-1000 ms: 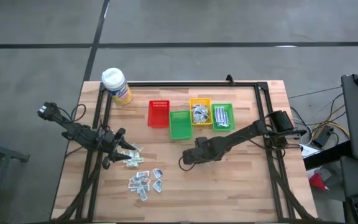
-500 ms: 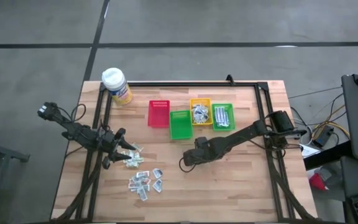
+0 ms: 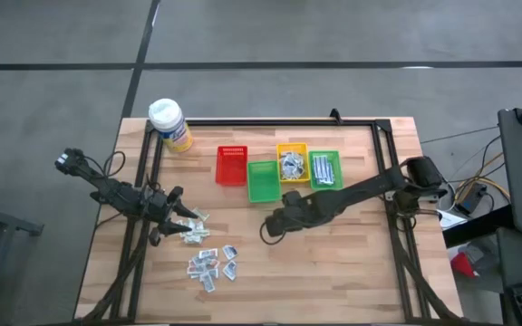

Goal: Pick & Place First Aid Supplies
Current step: Put the alcohol pad into the yellow basket

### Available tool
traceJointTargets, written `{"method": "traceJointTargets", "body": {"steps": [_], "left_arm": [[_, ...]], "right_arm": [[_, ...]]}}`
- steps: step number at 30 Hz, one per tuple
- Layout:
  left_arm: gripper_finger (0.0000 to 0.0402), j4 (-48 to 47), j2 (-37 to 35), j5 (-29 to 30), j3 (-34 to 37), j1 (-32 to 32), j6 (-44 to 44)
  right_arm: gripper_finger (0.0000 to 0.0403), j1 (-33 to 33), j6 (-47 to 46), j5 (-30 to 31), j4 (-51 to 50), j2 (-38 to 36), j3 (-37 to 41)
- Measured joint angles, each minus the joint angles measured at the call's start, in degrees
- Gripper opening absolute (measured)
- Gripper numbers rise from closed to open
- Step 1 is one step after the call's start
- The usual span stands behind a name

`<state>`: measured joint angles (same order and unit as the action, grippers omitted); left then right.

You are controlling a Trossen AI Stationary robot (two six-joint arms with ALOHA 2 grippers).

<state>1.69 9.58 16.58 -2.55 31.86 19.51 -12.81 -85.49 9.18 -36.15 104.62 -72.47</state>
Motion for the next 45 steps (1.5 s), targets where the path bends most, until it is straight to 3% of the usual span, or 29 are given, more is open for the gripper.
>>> {"method": "traceJointTargets", "body": {"steps": [9,22,30,45], "left_arm": [[0.0197,0.0,0.0,0.0,0.0,0.0,0.0],[0.0197,0.0,0.0,0.4,0.0,0.0,0.0],[0.0197,0.0,0.0,0.5,0.0,0.0,0.0],[0.0197,0.0,0.0,0.5,0.0,0.0,1.2]], "right_arm": [[0.0008,0.0,8.2,2.5,-10.7,-3.7,-8.4],[0.0008,0.8,16.2,18.6,-25.5,-10.5,-17.7],[0.0008,3.6,22.0,25.4,-31.2,-13.2,-18.6],[0.0008,17.3,43.8,26.0,-31.0,-12.7,-18.3]]}}
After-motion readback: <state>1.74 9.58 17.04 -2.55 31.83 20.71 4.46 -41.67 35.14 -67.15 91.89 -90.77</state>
